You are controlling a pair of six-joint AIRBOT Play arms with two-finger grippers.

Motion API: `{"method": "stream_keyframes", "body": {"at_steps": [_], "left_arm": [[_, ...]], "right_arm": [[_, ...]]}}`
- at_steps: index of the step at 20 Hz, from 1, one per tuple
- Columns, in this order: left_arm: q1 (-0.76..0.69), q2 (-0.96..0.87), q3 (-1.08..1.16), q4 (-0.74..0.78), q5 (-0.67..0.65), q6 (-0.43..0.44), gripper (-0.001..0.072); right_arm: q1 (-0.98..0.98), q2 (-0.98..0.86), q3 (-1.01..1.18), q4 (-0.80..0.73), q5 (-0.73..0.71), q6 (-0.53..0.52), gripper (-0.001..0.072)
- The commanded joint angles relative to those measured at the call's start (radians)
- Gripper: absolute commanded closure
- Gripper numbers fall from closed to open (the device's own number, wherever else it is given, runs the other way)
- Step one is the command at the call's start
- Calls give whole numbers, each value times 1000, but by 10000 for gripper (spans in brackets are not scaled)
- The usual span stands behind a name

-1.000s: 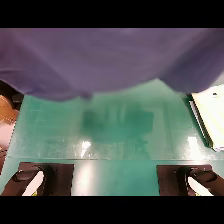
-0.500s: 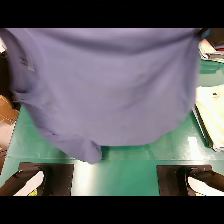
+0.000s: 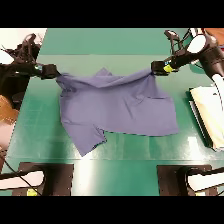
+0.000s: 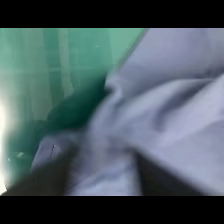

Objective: Fold the shirts.

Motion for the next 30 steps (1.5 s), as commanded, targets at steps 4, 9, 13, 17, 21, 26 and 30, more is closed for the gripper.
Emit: {"method": "stream_keyframes", "body": {"at_steps": [4, 9, 13, 17, 21, 26, 30], "left_arm": [[60, 20, -31, 29, -166, -31, 171], [71, 230, -348, 74, -204, -27, 335], [71, 322, -605, 58, -193, -31, 334], [71, 323, -710, -37, -135, -19, 334], [69, 322, -746, -96, -51, -19, 335], [69, 323, -746, -94, -29, -21, 495], [69, 324, -723, -92, -34, -3, 679]], "right_arm": [[-109, 48, -21, 202, 57, -108, 301], [-169, 296, -291, 203, 57, -136, 301], [-197, 457, -494, 204, -2, -136, 301], [-200, 560, -601, 210, -41, -136, 301], [-201, 617, -654, 209, -48, -136, 301], [-275, 676, -745, 202, 17, -136, 301], [-476, 762, -923, 199, 92, -136, 301]]}}
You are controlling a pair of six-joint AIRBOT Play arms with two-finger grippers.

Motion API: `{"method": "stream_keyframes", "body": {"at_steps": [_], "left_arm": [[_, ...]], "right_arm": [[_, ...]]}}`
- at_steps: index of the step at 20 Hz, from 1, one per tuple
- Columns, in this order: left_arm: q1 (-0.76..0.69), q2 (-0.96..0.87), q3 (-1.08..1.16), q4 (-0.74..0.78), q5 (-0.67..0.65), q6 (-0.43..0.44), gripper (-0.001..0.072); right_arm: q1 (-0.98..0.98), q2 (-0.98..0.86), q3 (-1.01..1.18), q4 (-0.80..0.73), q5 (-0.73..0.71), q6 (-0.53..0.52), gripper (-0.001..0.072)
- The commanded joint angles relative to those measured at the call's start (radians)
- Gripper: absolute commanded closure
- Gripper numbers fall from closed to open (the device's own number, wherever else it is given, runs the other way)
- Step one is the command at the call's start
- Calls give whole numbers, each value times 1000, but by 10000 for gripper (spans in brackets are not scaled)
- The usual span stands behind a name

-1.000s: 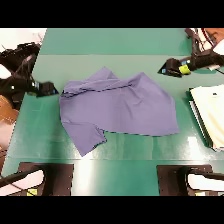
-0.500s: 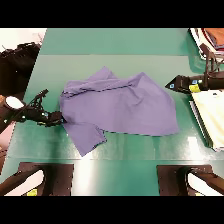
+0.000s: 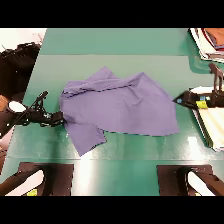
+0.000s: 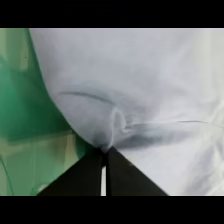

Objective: Fold the shirts.

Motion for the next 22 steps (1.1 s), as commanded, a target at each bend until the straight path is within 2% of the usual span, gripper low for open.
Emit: {"method": "stream_keyframes", "body": {"at_steps": [1, 3, 4, 7, 11, 12, 13, 15, 16, 18, 19, 22], "left_arm": [[0, 2, 37, -3, -14, 10, 680], [0, 2, 87, -3, -48, 11, 679], [0, 2, 111, -3, -55, 11, 680], [0, 2, 142, -4, -54, 10, 679], [0, 1, 142, -4, -52, 10, 679], [0, 2, 142, -4, -52, 10, 679], [0, 1, 142, -4, -53, 10, 679], [0, 1, 142, -4, -53, 10, 679], [0, 2, 142, -4, -53, 10, 680], [0, 2, 142, -4, -57, 10, 680], [0, 2, 145, -4, -60, 10, 680], [0, 58, 189, 4, -80, 5, 681]], "right_arm": [[-177, 71, -154, -3, 86, 1, 301], [-295, 100, -253, -3, 138, 0, 274], [-344, 111, -302, -1, 149, 0, 196], [-406, 117, -417, 2, 118, 1, 202], [-332, 74, -486, 11, 22, 23, 204], [-298, 40, -479, 11, 2, 25, 224], [-262, 7, -467, 12, -23, 28, 283], [-186, -61, -426, 11, -80, 40, 284], [-149, -90, -399, 10, -103, 46, 350], [-88, -131, -346, 6, -125, 45, 600], [-58, -141, -317, -2, -128, 30, 692], [1, -92, -210, -1, -119, 17, 692]]}}
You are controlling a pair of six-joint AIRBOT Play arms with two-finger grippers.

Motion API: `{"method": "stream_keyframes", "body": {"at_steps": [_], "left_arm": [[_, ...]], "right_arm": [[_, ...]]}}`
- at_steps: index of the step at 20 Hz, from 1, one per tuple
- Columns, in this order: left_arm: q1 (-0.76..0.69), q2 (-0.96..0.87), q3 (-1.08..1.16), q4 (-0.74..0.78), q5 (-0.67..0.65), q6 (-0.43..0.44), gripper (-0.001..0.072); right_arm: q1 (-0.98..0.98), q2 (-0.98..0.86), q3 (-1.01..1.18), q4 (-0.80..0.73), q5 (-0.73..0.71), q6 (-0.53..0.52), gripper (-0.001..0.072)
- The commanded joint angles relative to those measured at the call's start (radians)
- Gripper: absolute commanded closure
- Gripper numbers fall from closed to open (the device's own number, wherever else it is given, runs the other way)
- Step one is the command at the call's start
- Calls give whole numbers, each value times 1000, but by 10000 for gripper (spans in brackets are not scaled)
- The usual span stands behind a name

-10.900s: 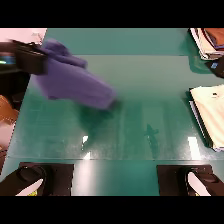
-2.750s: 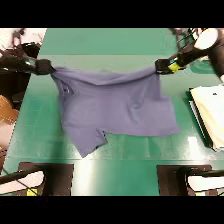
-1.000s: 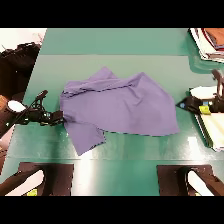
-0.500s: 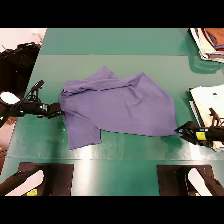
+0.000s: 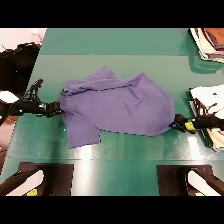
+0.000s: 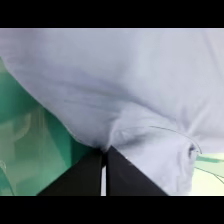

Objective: Fold the shirts.

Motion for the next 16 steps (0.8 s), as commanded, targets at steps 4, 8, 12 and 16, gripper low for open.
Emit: {"method": "stream_keyframes", "body": {"at_steps": [4, 8, 12, 16], "left_arm": [[0, 228, 278, 14, -28, -29, 680], [0, 337, 751, 14, -24, -53, 680], [0, 347, 1194, 18, -3, -58, 680], [0, 347, 1395, 28, 35, -121, 681]], "right_arm": [[63, 173, 378, -22, -34, -13, 692], [-4, 264, 785, -83, -25, -18, 693], [-115, 307, 1094, -84, 10, -43, 693], [-240, 325, 1261, -81, 69, -44, 693]]}}
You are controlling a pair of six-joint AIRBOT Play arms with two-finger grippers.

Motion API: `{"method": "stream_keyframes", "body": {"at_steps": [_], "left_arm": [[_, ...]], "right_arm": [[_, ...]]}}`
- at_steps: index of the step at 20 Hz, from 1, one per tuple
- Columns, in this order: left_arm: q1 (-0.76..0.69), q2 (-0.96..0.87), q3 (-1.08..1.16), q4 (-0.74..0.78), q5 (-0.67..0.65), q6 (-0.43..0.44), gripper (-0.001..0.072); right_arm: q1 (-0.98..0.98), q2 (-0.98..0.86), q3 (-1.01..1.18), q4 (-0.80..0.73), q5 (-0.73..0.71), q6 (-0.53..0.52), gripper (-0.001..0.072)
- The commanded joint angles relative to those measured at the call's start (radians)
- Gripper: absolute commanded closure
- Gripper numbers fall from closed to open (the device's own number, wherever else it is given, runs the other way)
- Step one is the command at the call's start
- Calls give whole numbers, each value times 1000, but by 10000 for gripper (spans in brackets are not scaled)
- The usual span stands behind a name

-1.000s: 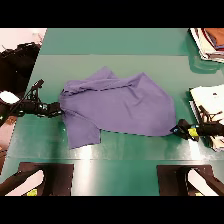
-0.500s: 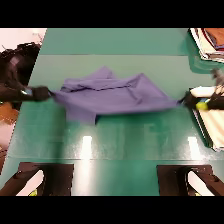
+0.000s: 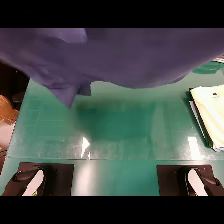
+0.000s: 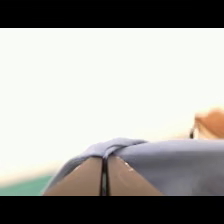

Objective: Fold the shirts.

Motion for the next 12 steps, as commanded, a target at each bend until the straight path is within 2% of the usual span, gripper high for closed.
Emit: {"method": "stream_keyframes", "body": {"at_steps": [1, 4, 7, 12], "left_arm": [[1, 4, 167, 13, 39, -54, 681], [1, -23, 145, 15, -39, -76, 681], [1, -44, -19, 13, -114, -77, 681], [0, -158, -382, 2, -184, -75, 680]], "right_arm": [[-101, 6, 179, -4, 70, -5, 693], [-114, -61, 303, 3, 165, -3, 694], [-37, -170, 361, 3, 266, 23, 694], [164, -355, 147, -53, 345, 46, 694]]}}
